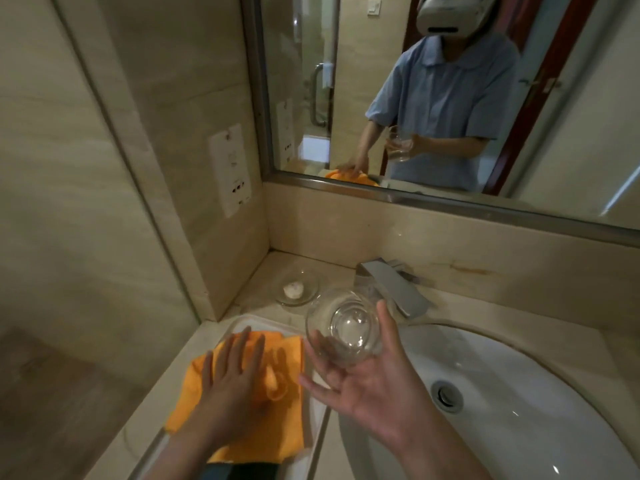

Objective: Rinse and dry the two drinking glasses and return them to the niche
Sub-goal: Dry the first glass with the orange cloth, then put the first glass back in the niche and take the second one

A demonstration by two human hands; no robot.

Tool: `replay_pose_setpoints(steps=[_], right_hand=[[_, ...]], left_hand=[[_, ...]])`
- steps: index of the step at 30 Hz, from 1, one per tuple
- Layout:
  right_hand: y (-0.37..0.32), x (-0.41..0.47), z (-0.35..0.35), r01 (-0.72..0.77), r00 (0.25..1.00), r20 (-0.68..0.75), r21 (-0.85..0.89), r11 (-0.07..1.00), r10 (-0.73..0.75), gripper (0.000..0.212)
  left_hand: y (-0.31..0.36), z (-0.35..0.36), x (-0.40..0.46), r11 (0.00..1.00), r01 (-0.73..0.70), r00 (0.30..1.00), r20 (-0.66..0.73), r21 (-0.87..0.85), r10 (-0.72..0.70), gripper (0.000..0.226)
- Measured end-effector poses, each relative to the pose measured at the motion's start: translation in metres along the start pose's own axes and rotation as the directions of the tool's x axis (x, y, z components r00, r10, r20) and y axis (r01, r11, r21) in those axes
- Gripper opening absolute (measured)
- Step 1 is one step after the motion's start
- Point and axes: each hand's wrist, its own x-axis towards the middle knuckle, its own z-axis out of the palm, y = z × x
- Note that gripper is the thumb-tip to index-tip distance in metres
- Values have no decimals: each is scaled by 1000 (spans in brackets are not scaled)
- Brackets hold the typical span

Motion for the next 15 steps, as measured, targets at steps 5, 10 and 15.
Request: replay_pose_setpoints(steps=[5, 10, 15], right_hand=[[-10, -36, -29, 52, 988, 143, 40, 998, -57, 79], [-31, -85, -55, 225, 936, 269, 35, 974, -226, 69], [-61, -140, -108, 428, 881, 177, 100, 898, -440, 66]], left_hand=[[84, -77, -15, 712, -100, 940, 168, -695, 296, 127], [186, -65, -14, 488, -259, 836, 59, -833, 545, 122], [279, -45, -19, 398, -422, 762, -81, -815, 642, 82]])
